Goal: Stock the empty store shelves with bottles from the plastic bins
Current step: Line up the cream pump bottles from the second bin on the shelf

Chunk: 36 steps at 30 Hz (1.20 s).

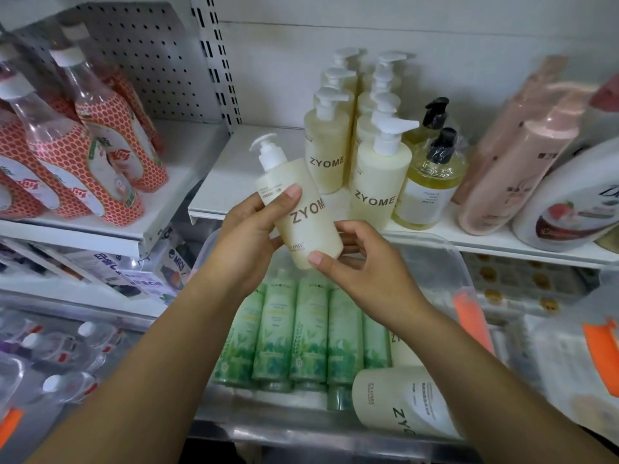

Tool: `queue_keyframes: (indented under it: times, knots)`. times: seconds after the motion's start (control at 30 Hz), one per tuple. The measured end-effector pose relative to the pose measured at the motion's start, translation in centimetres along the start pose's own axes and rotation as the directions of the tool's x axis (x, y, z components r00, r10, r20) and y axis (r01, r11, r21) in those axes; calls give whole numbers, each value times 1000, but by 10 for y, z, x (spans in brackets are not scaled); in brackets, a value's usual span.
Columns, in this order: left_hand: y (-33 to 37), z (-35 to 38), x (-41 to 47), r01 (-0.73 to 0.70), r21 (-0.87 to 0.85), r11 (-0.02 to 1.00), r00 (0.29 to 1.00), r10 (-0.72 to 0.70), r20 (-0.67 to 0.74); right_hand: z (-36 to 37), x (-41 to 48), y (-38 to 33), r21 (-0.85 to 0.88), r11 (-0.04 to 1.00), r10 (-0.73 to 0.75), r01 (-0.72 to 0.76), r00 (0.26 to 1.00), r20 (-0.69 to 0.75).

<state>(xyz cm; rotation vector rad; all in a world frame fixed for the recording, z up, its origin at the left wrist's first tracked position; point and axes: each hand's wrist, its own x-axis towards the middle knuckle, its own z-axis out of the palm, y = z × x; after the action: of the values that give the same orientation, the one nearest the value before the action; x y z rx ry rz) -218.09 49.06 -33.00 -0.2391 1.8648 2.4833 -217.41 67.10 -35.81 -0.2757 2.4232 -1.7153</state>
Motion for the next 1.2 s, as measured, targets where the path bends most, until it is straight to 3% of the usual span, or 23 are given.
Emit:
queue_keyframes:
  times: [0.23,0.37,0.67,0.87,1.07,1.2]
  knots:
    - [9,1,33,-245,96,965,967,251,-50,-30,17,19,-411,911,-71,17,991,-115]
    - [5,1,51,-260,173,950,962,270,-37,-36,20,28,-531,846,-100,49,993,-68]
    - [-12,12,65,-194,292,937,979,206,-9,-47,25,34,-521,848,-136,100,990,-31]
    - [-24,4,67,-127,634,763,978,204,-51,-48,29,32,-497,862,-135,97,990,-41]
    - [-34,3,68,-203,614,763,977,196,79,-49,27,32,-487,868,-130,97,991,-35]
    - [-36,9,71,-196,618,761,979,190,76,-49,27,32,-488,867,-138,102,990,-40]
